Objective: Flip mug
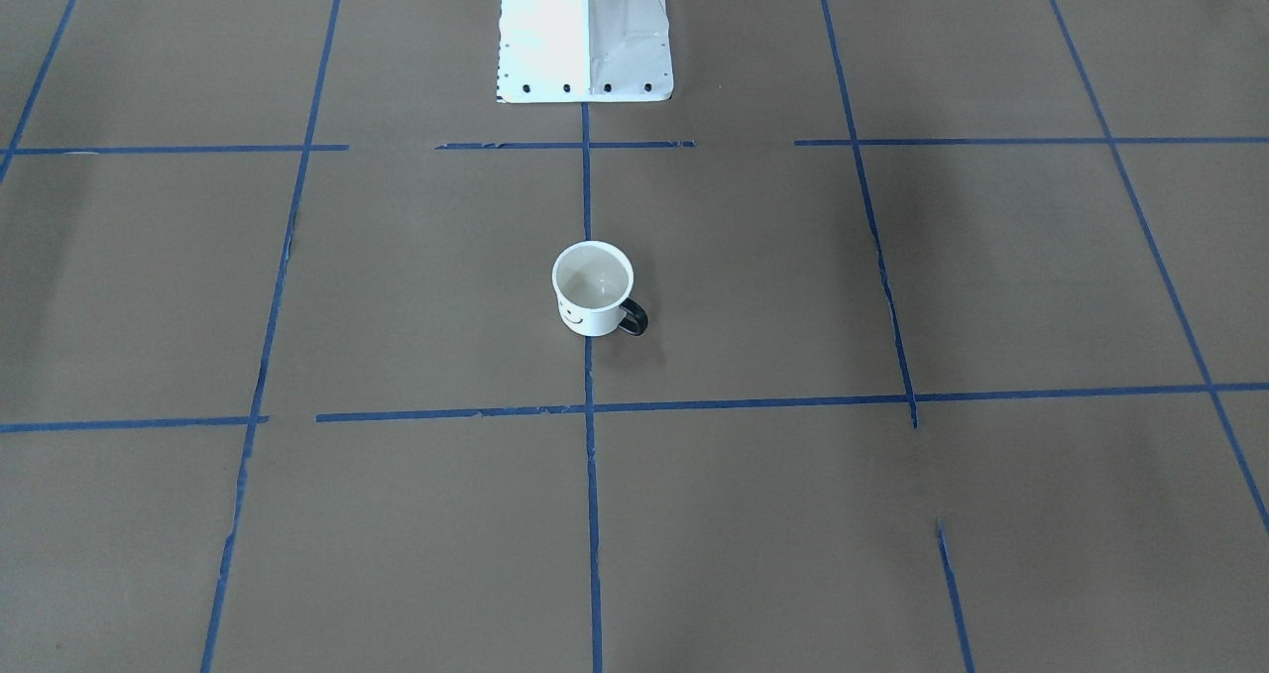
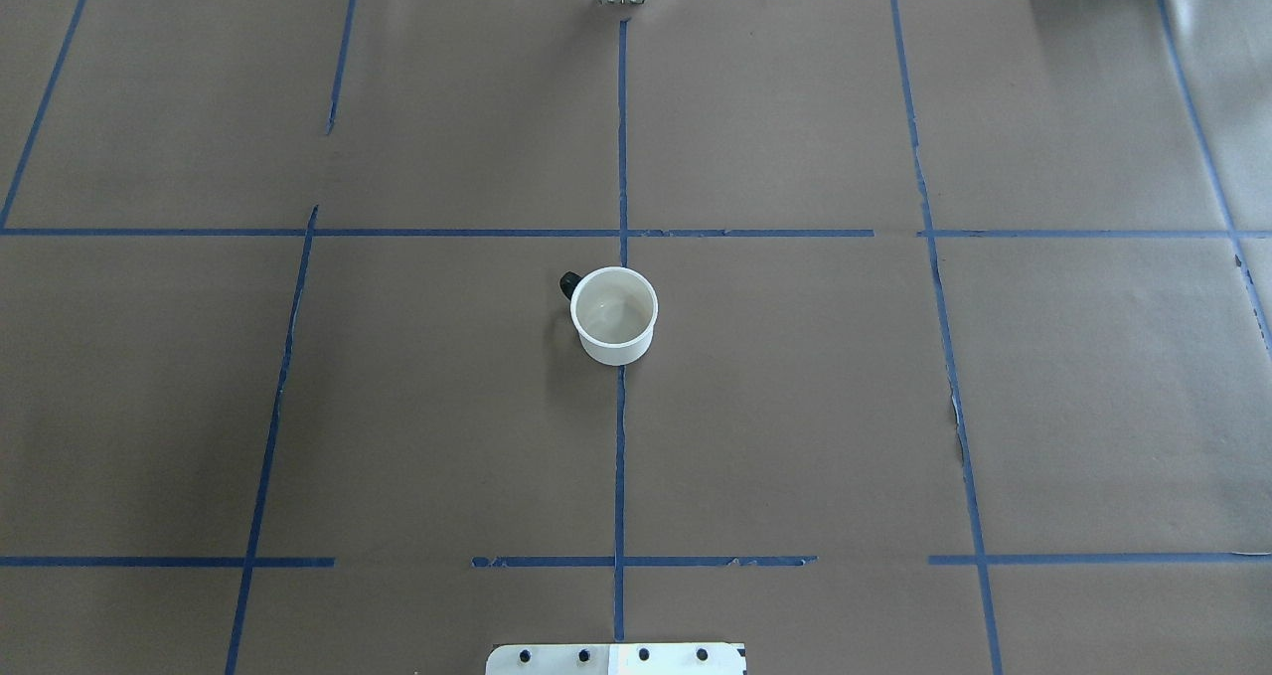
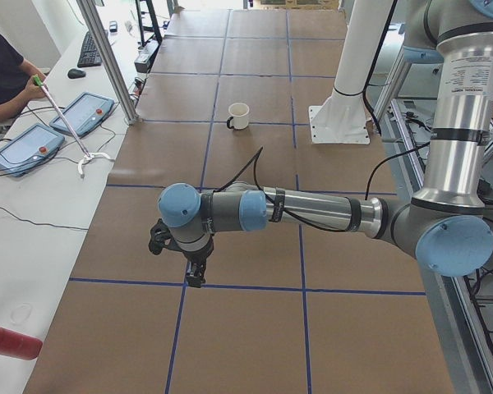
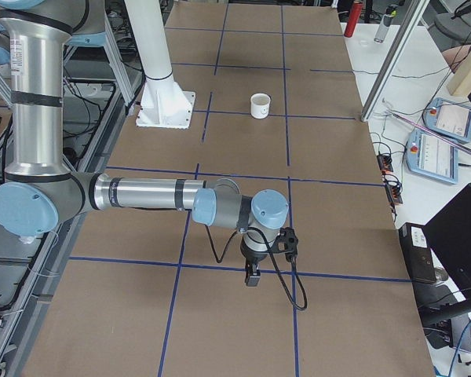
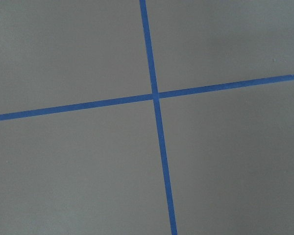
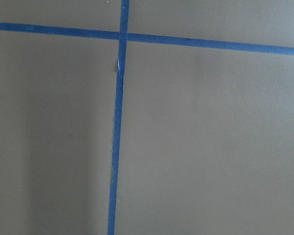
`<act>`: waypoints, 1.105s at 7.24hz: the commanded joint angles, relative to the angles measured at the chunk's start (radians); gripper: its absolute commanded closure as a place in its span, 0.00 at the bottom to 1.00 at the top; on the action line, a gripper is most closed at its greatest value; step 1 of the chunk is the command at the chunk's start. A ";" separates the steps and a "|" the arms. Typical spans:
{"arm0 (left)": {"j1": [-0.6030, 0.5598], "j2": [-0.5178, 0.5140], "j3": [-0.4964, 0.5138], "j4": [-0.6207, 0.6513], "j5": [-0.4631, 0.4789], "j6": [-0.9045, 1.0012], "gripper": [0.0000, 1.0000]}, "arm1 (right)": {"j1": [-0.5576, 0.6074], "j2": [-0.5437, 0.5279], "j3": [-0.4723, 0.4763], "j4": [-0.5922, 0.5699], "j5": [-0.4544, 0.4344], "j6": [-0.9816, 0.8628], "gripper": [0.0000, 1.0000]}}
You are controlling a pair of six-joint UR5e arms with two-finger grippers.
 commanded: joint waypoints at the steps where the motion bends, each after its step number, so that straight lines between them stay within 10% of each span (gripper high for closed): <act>1: -0.002 0.011 -0.016 -0.002 -0.002 -0.009 0.00 | 0.000 0.000 0.000 0.000 0.000 0.000 0.00; 8: 0.002 -0.009 -0.023 -0.011 0.040 -0.006 0.00 | 0.000 0.000 0.000 0.000 0.000 0.000 0.00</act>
